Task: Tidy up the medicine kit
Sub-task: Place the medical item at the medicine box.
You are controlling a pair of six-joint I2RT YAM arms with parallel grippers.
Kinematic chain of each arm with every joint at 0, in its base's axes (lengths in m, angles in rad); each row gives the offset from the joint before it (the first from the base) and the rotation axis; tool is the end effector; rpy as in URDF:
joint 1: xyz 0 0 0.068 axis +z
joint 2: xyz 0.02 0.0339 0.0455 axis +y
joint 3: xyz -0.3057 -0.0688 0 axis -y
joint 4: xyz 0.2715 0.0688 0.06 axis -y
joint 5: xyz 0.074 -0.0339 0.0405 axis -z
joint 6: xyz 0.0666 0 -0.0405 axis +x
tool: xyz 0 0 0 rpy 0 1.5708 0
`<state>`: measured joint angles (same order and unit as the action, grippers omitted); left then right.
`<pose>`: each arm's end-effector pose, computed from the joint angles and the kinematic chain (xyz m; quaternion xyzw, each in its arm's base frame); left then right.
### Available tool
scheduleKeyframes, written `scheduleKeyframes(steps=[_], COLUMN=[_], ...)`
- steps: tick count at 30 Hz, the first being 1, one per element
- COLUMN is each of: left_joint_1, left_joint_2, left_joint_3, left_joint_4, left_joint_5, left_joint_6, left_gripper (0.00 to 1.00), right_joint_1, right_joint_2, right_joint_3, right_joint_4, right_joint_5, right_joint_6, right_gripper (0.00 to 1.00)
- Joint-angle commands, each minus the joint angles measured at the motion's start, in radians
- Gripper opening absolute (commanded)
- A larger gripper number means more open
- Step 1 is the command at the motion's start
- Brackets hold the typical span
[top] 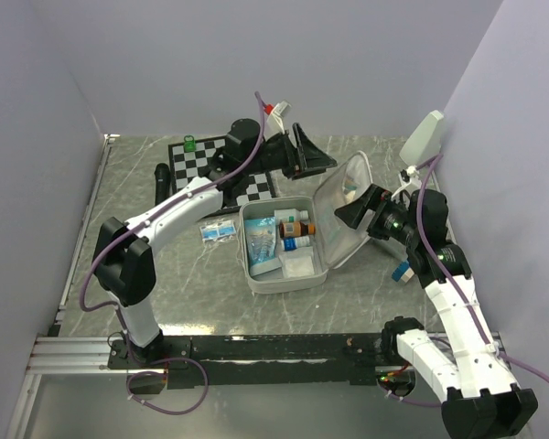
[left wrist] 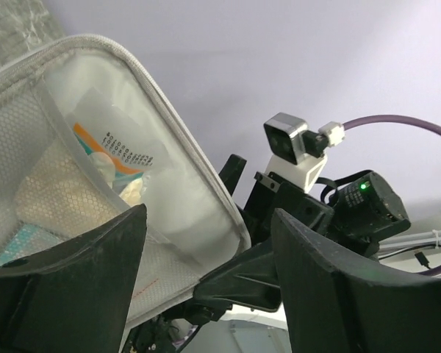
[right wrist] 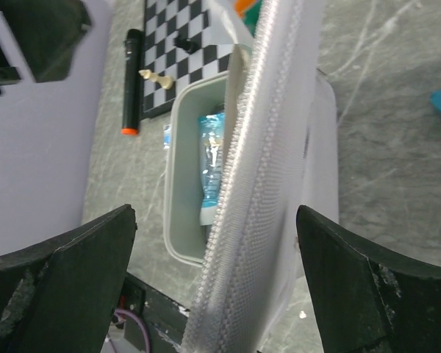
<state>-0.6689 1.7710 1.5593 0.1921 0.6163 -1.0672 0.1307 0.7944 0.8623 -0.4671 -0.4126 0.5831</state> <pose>0.3583 -0.3323 0.4122 0.0736 0.7089 -0.6491 0.2660 0.1918 0.0522 0.3574 0.0726 0.8202 0.3490 0.4474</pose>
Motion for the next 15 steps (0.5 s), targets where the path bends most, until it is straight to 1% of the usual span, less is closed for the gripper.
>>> scheduleKeyframes(steps=[1,2,6,9,12,15], left_joint_1=[-0.009,-0.011,-0.020,-0.035,-0.050,-0.072], left_joint_2=[-0.001,0.011,0.048,0.068,0.097,0.128], left_joint_3=[0.028,0.041,0.102,0.128,0.156,0.168], left_joint_4=[-0.022,-0.034,-0.071,-0.069,-0.062,-0.025], left_joint_5=[0.007,0.003,0.016,0.023,0.025,0.062], left_joint_6=[0.045,0.061,0.095,0.107,0.107,0.087], left_gripper=[0.70,0.68,0.51,0.48,0.49,0.50], right_joint_1=[-0.017,-0.019,-0.022,-0.022,-0.022,-0.022], right_joint_2=[-0.001,-0.003,-0.001,0.005,0.002,-0.012], right_joint_3=[0.009,0.012,0.017,0.017,0.018,0.017], right_joint_4=[0.093,0.100,0.136,0.163,0.177,0.170], right_joint_5=[-0.083,-0.092,-0.143,-0.186,-0.210,-0.215], right_joint_6=[0.030,0.034,0.064,0.086,0.086,0.077], right_gripper=[0.97,0.98,0.98,0.98,0.98,0.98])
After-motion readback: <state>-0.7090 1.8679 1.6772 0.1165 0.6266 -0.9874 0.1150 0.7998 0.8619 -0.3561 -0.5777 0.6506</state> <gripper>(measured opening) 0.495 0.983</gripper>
